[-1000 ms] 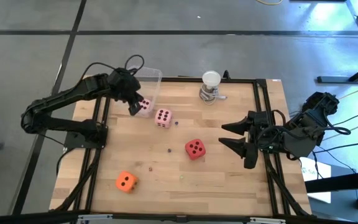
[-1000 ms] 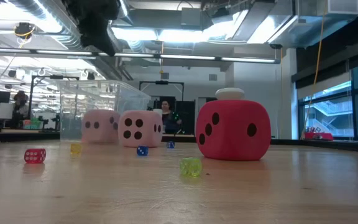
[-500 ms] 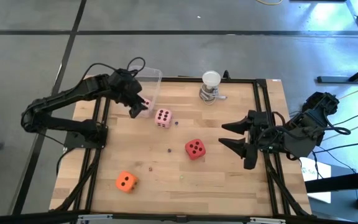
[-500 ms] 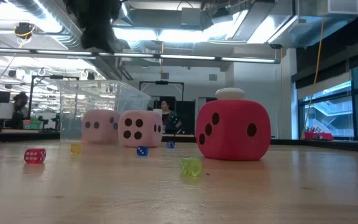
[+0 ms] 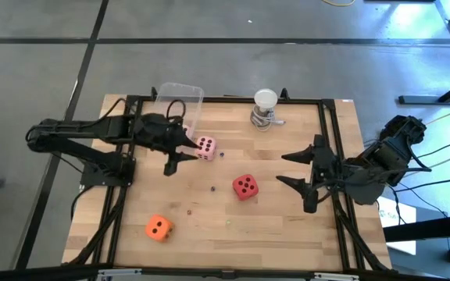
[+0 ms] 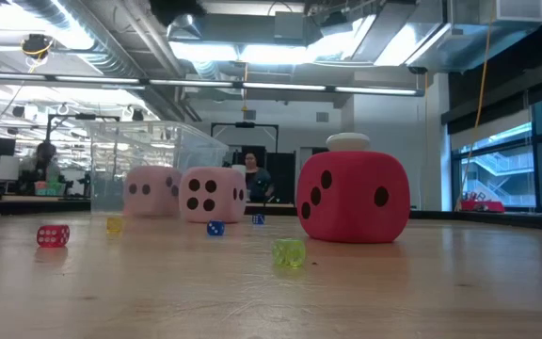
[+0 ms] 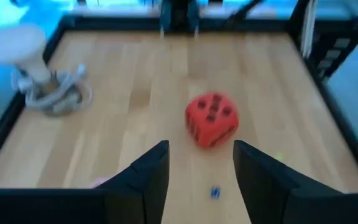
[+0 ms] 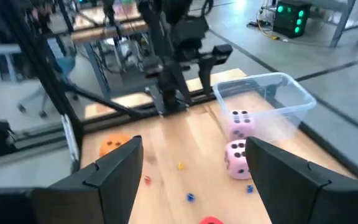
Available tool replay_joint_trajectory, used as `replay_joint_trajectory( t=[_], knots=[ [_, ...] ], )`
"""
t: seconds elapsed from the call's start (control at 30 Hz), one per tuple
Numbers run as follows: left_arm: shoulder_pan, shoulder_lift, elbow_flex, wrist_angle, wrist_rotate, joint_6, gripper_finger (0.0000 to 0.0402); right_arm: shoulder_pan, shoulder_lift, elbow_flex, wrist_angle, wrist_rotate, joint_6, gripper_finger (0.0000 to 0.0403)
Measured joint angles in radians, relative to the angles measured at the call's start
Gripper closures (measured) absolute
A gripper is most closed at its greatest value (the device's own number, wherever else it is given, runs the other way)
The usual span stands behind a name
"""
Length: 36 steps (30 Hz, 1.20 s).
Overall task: Pick & Place Dice
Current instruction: Put the large red dice into the transparent bin
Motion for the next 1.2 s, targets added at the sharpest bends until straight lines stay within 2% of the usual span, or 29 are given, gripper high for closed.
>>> replay_joint_trajectory(
  t=[0.13, 0.37, 0.5, 0.77, 0.9, 1.03, 1.2],
  knots=[
    [-0.066, -0.005, 0.000, 0.081, -0.012, -0.120, 0.0233, -0.004, 0.000, 0.000, -0.006, -0.060, -0.093, 0.0124],
    [-0.133, -0.011, 0.000, 0.104, -0.020, -0.331, 0.0241, -0.065, 0.036, 0.000, -0.063, -0.155, -0.278, 0.0124],
    [-0.161, -0.033, 0.000, 0.165, -0.089, -0.342, 0.0249, -0.121, 0.084, 0.000, -0.107, -0.225, -0.366, 0.0124],
    [-0.218, -0.123, 0.000, 0.102, -0.308, -0.367, 0.0259, -0.184, 0.160, 0.000, -0.039, -0.241, -0.464, 0.0124],
    [-0.242, -0.171, 0.000, 0.074, -0.385, -0.378, 0.0259, -0.196, 0.180, 0.000, -0.018, -0.333, -0.582, 0.0124],
    [-0.257, -0.200, 0.000, 0.065, -0.430, -0.371, 0.0259, -0.216, 0.208, 0.000, 0.014, -0.443, -0.635, 0.0124],
    [-0.259, -0.212, 0.000, 0.038, -0.431, -0.374, 0.0259, -0.243, 0.261, 0.000, 0.012, -0.537, -0.651, 0.0124]
  ],
)
